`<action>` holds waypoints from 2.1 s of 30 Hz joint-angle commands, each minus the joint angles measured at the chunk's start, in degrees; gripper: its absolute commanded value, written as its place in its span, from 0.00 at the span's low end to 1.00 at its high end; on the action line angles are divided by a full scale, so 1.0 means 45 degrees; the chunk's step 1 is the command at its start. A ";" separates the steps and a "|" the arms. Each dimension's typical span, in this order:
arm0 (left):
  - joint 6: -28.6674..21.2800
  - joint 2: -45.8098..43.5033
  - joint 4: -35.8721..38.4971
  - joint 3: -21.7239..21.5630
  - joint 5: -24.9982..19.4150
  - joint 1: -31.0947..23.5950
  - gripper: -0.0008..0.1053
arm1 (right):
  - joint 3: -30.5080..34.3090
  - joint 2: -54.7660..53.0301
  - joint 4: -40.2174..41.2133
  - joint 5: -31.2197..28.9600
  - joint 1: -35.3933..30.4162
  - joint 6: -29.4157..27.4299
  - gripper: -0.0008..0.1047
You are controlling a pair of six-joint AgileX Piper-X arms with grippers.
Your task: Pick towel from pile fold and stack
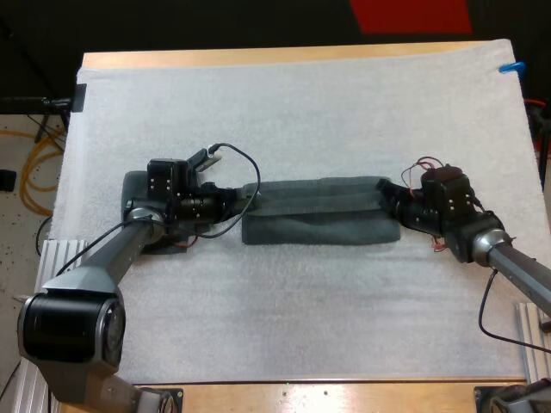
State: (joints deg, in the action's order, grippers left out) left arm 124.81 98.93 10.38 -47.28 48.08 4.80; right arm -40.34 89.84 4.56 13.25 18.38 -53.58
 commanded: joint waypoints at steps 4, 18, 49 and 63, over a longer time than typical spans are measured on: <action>-0.0254 -0.0028 -0.0050 -0.0028 -0.0642 -0.0006 0.04 | -0.0102 0.0033 0.0000 -0.0090 -0.0051 -0.0037 0.01; -0.1493 -0.0187 -0.0447 -0.1201 -0.0654 -0.0006 0.52 | -0.0297 0.0033 -0.4406 0.1266 -0.1113 -0.0038 0.69; -0.4743 -0.8438 0.7725 -0.1689 -0.3023 -0.0006 0.68 | -0.1515 -0.3951 0.5786 0.0138 -0.2117 -0.6622 0.69; -0.4641 -0.8438 0.7807 -0.1689 -0.3023 -0.0006 0.68 | -0.3299 0.1988 0.4480 0.4122 -0.2399 -0.6227 0.69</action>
State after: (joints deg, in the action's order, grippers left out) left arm 103.62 61.09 45.32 -54.69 34.83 4.71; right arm -54.23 98.77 25.46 29.73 7.35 -81.43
